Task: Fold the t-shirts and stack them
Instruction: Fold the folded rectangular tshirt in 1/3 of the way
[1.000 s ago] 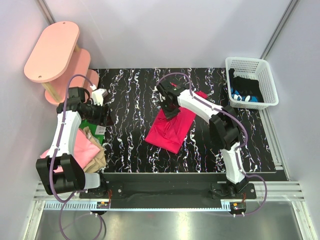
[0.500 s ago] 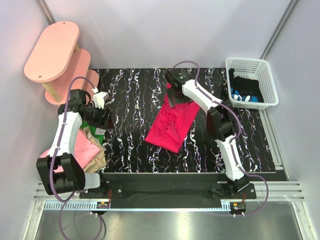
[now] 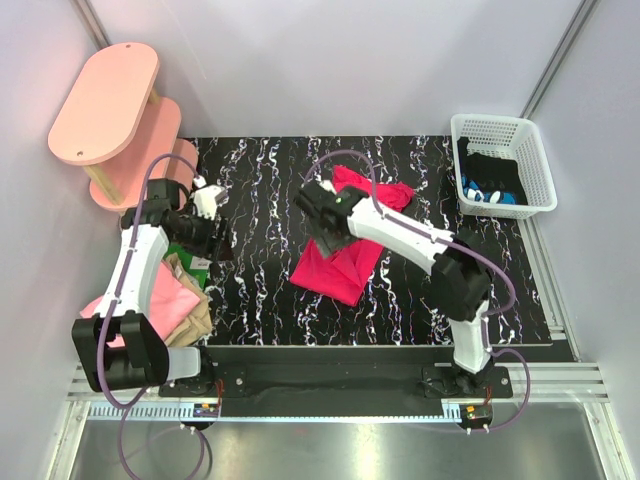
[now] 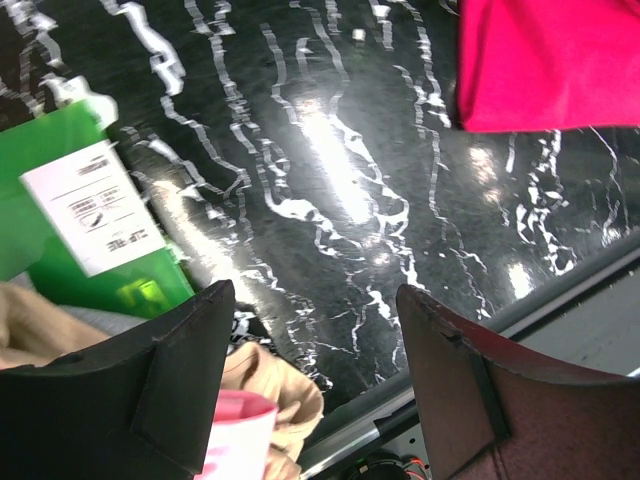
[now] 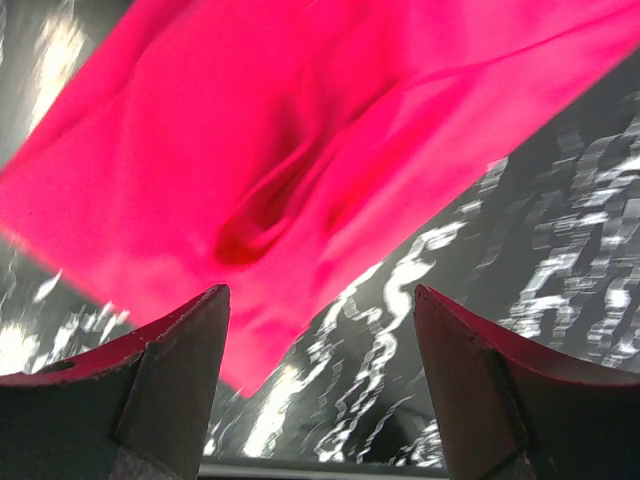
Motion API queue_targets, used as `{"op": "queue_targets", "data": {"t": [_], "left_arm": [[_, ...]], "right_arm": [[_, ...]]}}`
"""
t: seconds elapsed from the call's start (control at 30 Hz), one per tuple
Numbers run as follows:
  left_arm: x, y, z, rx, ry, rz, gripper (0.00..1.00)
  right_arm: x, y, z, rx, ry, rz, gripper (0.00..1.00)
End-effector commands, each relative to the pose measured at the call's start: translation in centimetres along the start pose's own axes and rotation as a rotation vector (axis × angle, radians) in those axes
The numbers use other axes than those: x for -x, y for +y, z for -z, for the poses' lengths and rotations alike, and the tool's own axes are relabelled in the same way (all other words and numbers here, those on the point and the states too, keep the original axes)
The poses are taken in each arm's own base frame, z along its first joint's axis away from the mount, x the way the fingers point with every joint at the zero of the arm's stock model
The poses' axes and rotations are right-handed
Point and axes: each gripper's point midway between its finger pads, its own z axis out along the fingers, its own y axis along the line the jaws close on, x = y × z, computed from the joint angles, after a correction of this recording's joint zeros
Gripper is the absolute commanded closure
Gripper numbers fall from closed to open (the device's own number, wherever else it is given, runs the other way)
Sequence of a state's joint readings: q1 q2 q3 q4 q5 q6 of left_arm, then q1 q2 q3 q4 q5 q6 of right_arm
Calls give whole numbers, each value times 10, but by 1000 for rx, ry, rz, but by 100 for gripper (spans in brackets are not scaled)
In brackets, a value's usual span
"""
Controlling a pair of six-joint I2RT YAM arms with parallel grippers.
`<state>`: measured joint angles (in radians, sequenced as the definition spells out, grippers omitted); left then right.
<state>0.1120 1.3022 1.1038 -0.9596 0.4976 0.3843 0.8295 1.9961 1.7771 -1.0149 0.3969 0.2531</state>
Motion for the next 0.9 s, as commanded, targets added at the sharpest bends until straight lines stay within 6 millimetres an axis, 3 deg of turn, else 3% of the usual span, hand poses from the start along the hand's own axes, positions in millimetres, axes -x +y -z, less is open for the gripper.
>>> {"op": "queue_targets", "data": {"t": [0.0,0.33,0.57,0.77,0.87], "left_arm": [[8,-15,6,-16,-27,-43,29],[9,-16,6,-14,-29,-57,29],[9,-16,6,-14,-25,-60,29],[12,-15,9,-9,-33,-69,29],[11,-15,9,-9,-29,-72,29]], "right_arm": [[5,11,10,91,-83,-95,19],[-13,25,-11,93,-24,-83,21],[-12,44,-7,83,-48,-41,20],[-32,34,-33,-32,15,-20,20],[-37,18,-43,-144,21,-12,19]]}}
